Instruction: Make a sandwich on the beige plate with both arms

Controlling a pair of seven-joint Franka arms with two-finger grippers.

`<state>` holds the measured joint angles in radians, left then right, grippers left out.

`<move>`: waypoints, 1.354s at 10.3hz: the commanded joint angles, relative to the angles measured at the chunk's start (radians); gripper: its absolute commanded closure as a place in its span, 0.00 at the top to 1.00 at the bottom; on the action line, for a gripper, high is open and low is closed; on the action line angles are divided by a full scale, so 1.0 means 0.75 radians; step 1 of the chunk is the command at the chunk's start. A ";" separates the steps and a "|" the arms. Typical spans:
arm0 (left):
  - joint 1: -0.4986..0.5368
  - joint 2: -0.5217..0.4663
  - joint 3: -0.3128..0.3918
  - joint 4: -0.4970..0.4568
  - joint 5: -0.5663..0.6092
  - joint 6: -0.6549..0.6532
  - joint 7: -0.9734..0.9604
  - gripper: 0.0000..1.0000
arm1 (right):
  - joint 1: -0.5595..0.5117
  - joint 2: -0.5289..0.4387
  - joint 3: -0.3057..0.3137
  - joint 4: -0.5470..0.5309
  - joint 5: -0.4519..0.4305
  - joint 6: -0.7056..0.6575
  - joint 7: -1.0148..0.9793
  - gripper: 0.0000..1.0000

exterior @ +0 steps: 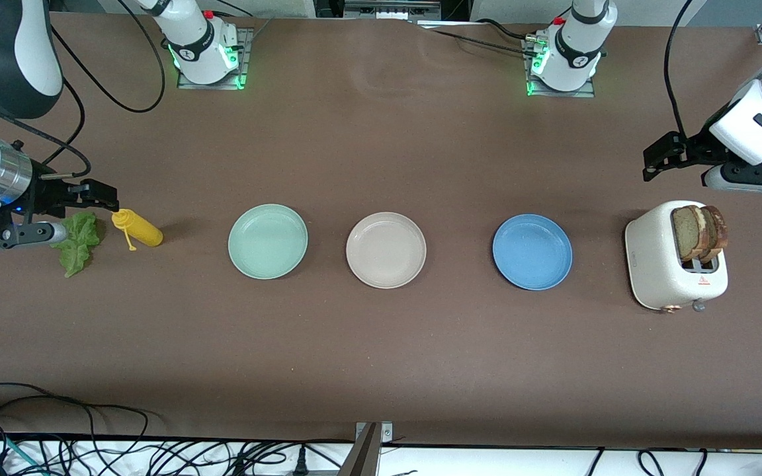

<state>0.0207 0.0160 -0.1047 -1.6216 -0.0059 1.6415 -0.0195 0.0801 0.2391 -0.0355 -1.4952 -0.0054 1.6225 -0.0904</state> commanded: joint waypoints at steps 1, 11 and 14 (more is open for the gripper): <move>0.003 -0.021 -0.002 -0.012 -0.019 -0.012 0.006 1.00 | -0.013 -0.035 0.017 -0.031 -0.007 -0.008 0.014 1.00; 0.003 -0.017 0.001 -0.010 -0.017 -0.010 0.006 1.00 | -0.145 0.010 -0.020 -0.029 -0.015 -0.003 -0.037 1.00; 0.003 -0.017 0.001 -0.010 -0.017 -0.012 0.004 1.00 | -0.264 0.074 -0.020 -0.029 -0.025 0.015 -0.172 1.00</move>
<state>0.0210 0.0161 -0.1042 -1.6216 -0.0059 1.6415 -0.0195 -0.0706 0.2754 -0.0622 -1.5118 -0.0111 1.6231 -0.1778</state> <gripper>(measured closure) 0.000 0.000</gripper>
